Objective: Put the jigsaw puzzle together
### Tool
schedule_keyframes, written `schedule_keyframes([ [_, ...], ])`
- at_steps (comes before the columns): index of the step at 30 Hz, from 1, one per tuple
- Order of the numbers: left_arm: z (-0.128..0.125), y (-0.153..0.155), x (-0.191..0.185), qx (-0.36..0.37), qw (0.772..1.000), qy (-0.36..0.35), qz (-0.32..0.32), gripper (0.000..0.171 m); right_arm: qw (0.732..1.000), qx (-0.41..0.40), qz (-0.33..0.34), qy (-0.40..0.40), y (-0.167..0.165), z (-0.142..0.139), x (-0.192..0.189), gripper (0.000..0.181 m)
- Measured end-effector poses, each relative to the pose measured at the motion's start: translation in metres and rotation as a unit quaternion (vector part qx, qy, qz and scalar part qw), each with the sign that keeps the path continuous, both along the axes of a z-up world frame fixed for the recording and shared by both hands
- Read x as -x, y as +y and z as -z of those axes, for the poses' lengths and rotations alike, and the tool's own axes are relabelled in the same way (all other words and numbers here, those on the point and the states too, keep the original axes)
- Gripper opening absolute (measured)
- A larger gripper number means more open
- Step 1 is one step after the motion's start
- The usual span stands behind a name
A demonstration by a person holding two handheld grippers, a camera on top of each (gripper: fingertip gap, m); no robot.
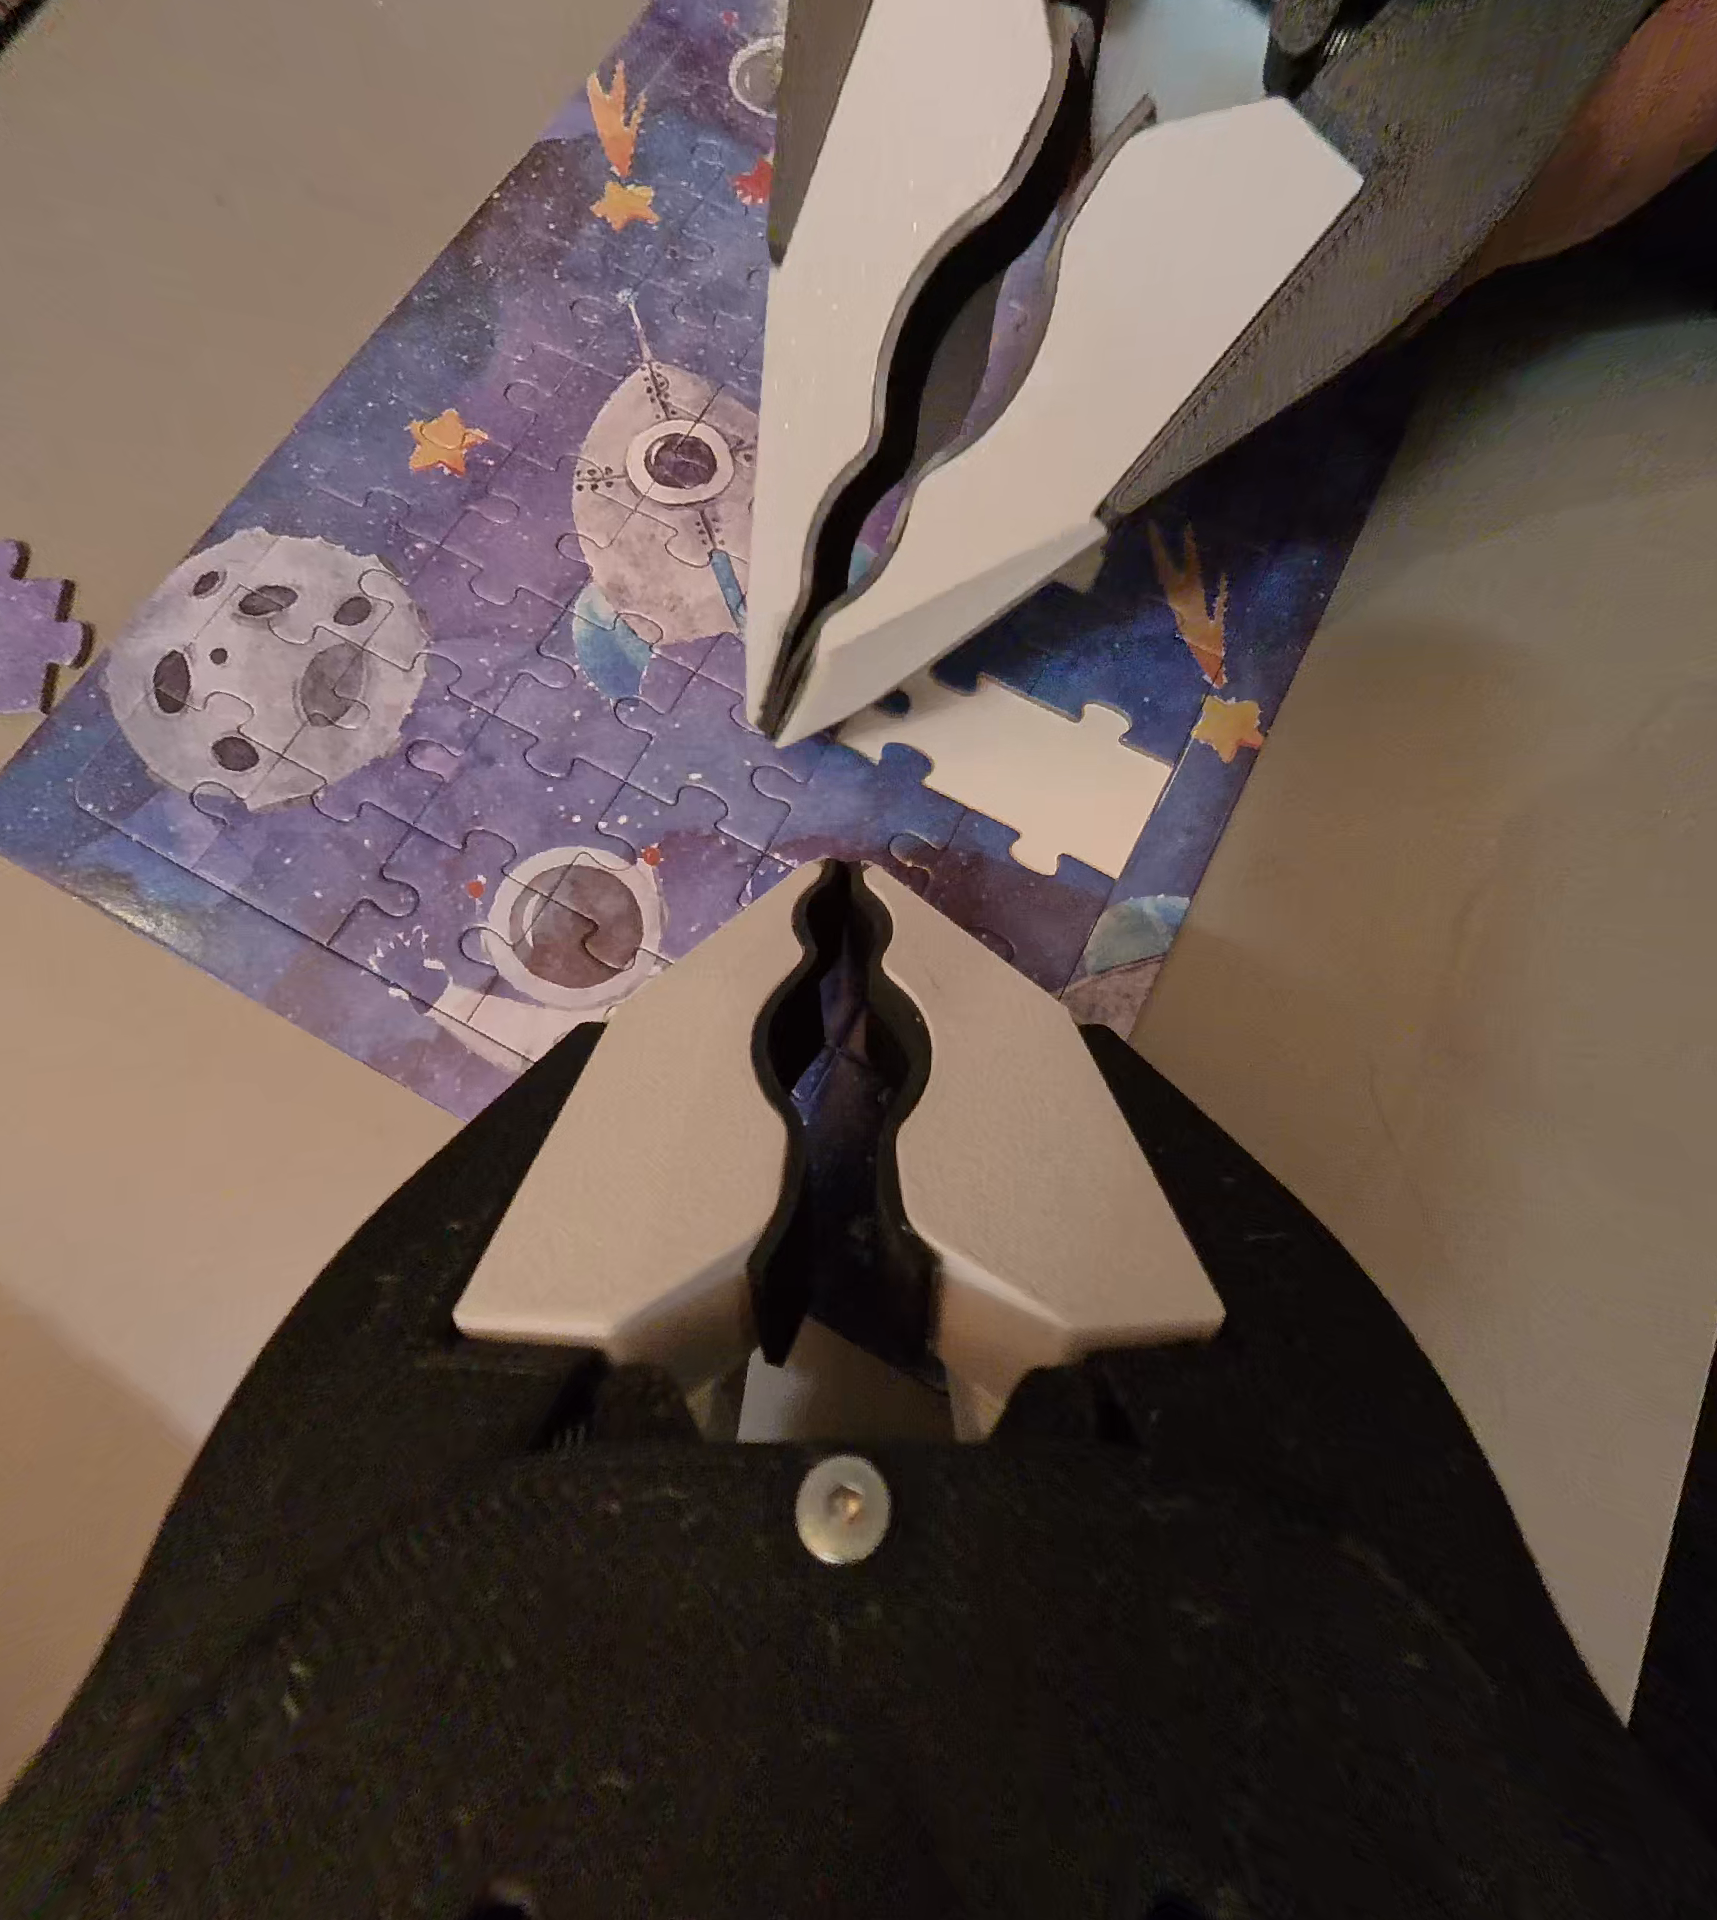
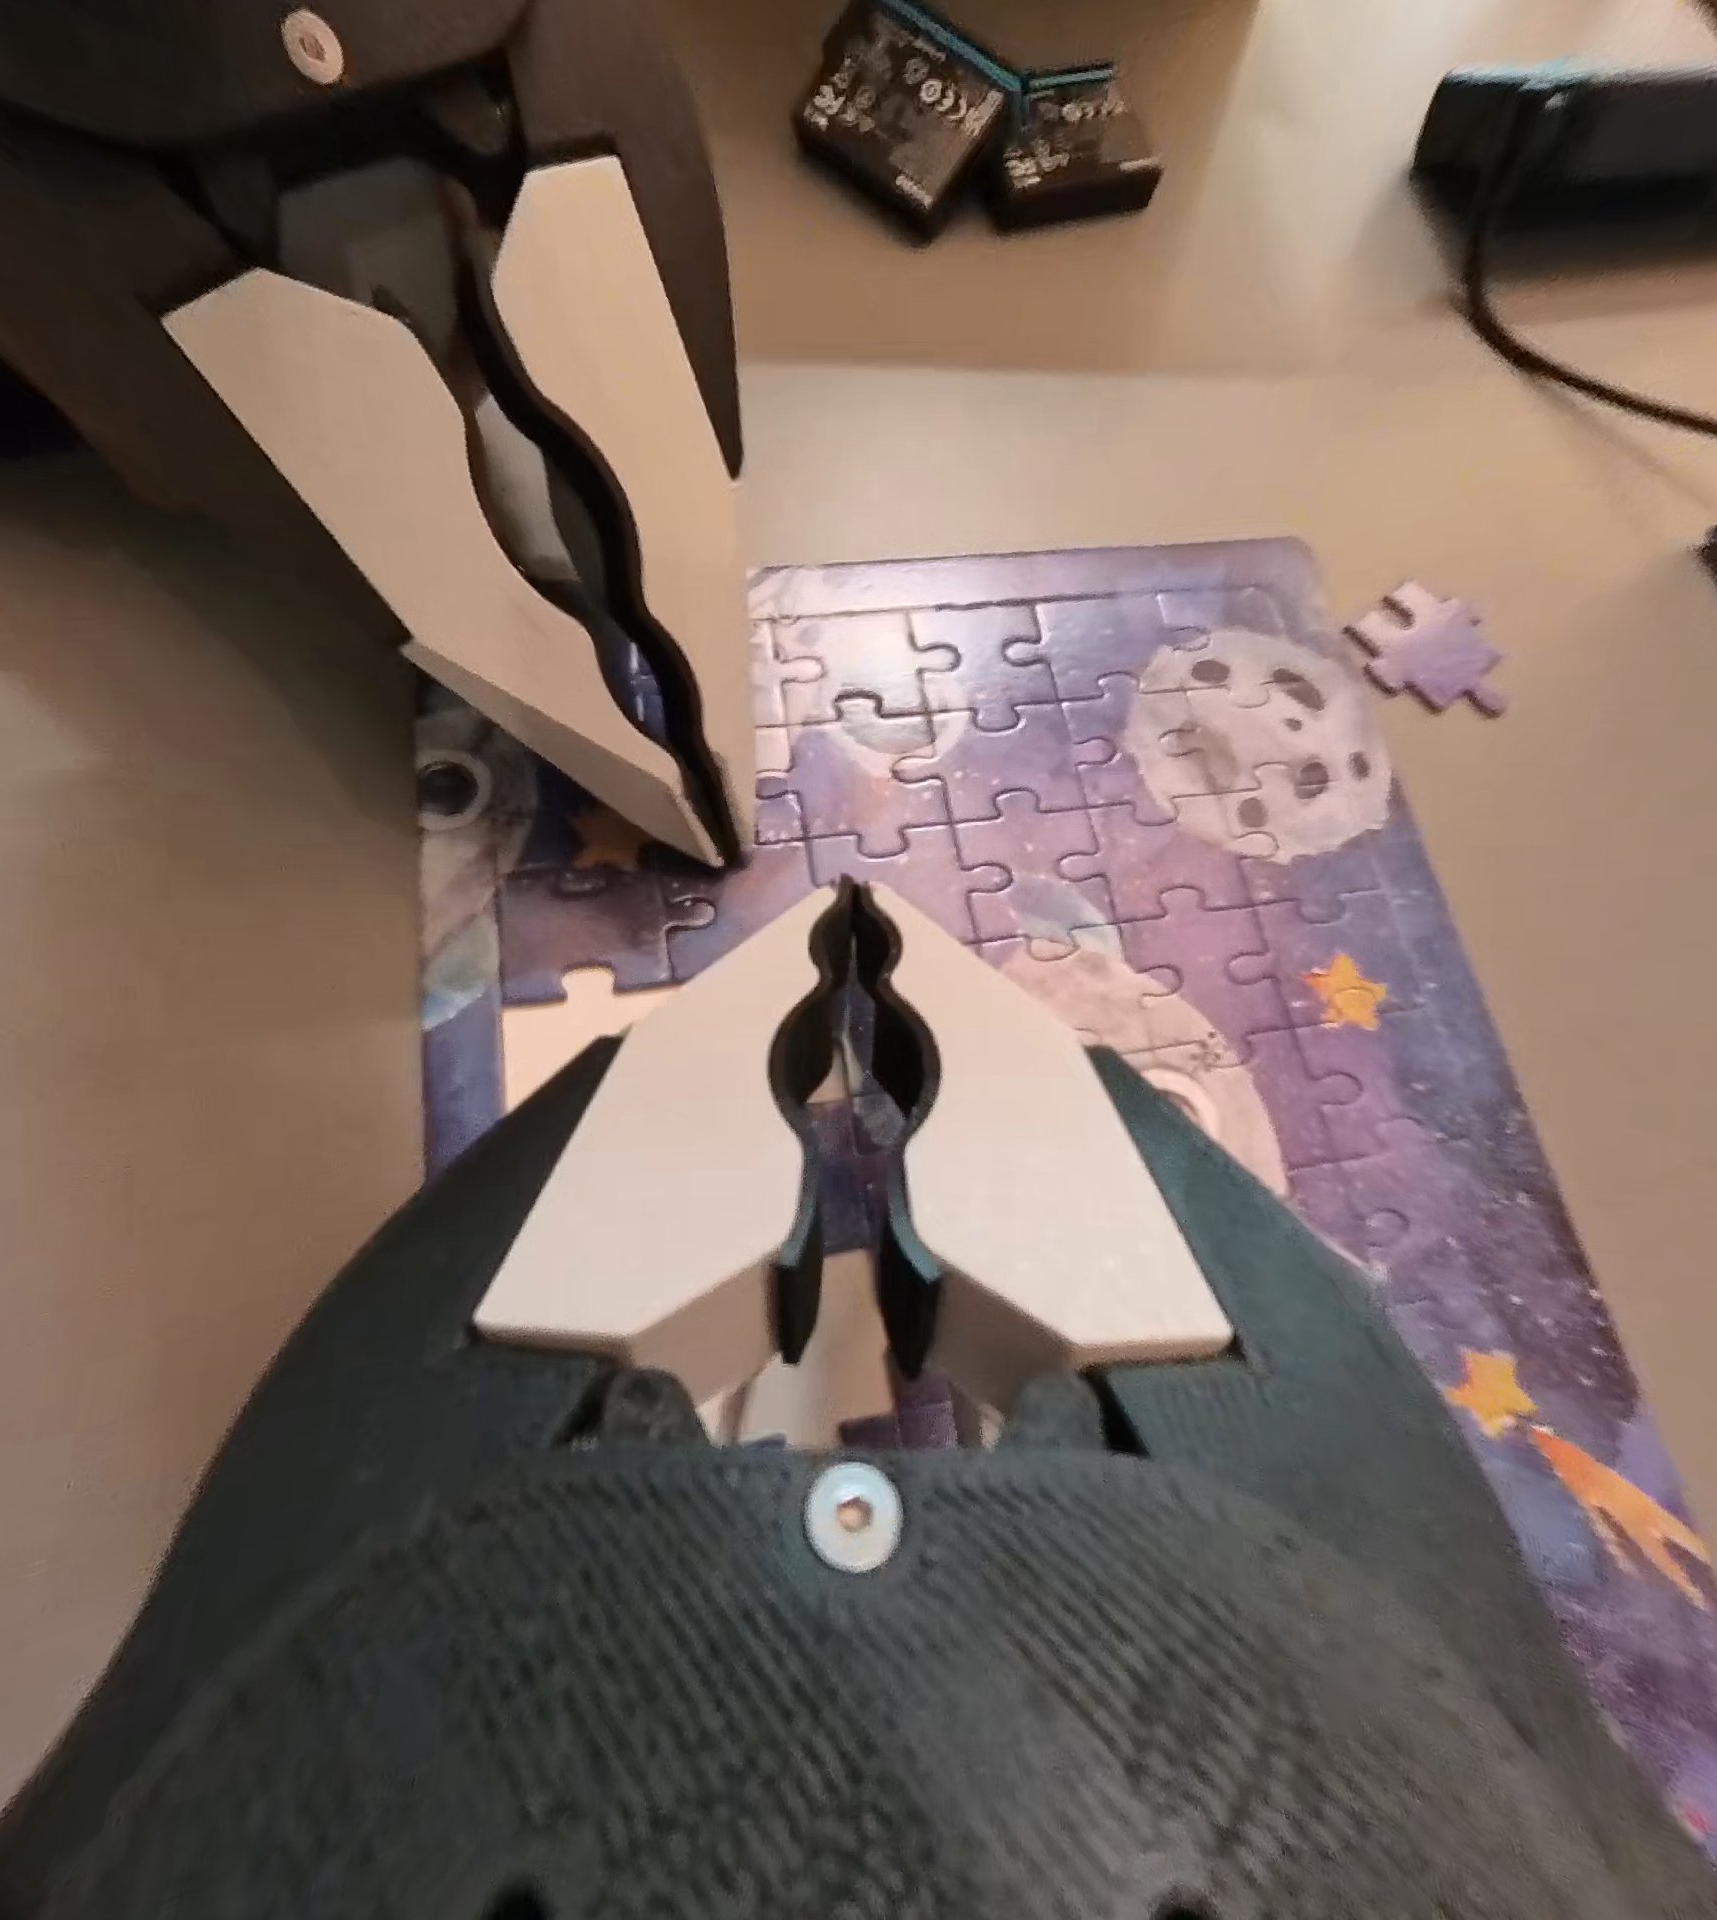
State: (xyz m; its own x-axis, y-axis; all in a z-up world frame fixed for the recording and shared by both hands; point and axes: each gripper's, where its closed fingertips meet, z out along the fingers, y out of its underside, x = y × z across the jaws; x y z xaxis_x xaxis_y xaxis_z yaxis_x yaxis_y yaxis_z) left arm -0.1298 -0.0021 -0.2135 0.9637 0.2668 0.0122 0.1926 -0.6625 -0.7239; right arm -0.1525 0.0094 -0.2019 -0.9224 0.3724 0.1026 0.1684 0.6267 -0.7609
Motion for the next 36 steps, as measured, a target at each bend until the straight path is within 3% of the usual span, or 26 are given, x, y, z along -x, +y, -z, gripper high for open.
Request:
schedule_keyframes([
  [3, -0.005, -0.001, 0.003, -0.014, 1.0, 0.013, -0.008, 0.0, 0.999, -0.01, 0.002, -0.032, 0.005, 0.006, -0.001, 0.0],
  [6, -0.025, -0.006, 0.017, -0.069, 0.996, 0.04, -0.046, 0.0, 1.0, 0.016, 0.023, 0.004, 0.012, -0.009, 0.007, 0.0],
  [9, -0.028, -0.009, 0.017, -0.095, 0.994, 0.001, -0.046, 0.0, 0.997, 0.068, 0.02, -0.033, 0.013, -0.018, 0.003, 0.0],
  [12, -0.014, -0.003, 0.0, -0.054, 0.998, -0.026, 0.006, 0.0, 0.998, 0.051, 0.012, -0.039, 0.011, -0.011, -0.001, 0.0],
  [14, 0.001, -0.002, -0.003, 0.002, 1.0, -0.001, 0.012, 0.0, 0.998, 0.034, -0.019, -0.058, 0.0, -0.003, -0.016, 0.0],
  [16, 0.001, -0.001, 0.0, 0.012, 0.999, 0.03, 0.004, 0.0, 0.998, 0.008, -0.033, -0.058, -0.006, 0.005, -0.023, 0.0],
  [20, 0.001, -0.005, 0.007, 0.003, 1.0, 0.004, -0.026, 0.0, 0.998, -0.03, 0.046, -0.008, 0.013, 0.007, 0.004, 0.0],
  [23, 0.0, -0.006, 0.008, -0.002, 0.999, -0.012, -0.03, 0.0, 0.996, 0.014, -0.024, -0.083, -0.004, 0.006, -0.022, 0.0],
  [26, 0.0, -0.006, 0.008, 0.001, 1.0, -0.002, -0.031, 0.0, 0.998, -0.031, 0.063, -0.004, 0.018, 0.006, 0.011, 0.0],
  [27, 0.001, -0.006, 0.008, 0.002, 1.0, 0.0, -0.031, 0.0, 0.998, -0.03, 0.056, -0.002, 0.016, 0.006, 0.01, 0.0],
  [29, 0.001, -0.006, 0.009, 0.002, 1.0, -0.001, -0.031, 0.0, 0.997, 0.01, -0.024, -0.069, -0.006, 0.007, -0.02, 0.0],
  [30, 0.001, -0.006, 0.009, 0.001, 0.999, -0.003, -0.034, 0.0, 0.997, 0.009, -0.02, -0.079, -0.008, 0.007, -0.02, 0.0],
  [33, 0.0, -0.009, 0.014, 0.003, 0.999, 0.006, -0.051, 0.0, 0.997, -0.045, 0.063, 0.002, 0.012, 0.006, 0.013, 0.0],
  [36, 0.0, -0.012, 0.02, 0.004, 0.998, 0.007, -0.069, 0.0, 0.996, 0.014, -0.025, -0.081, -0.016, 0.007, -0.022, 0.0],
])
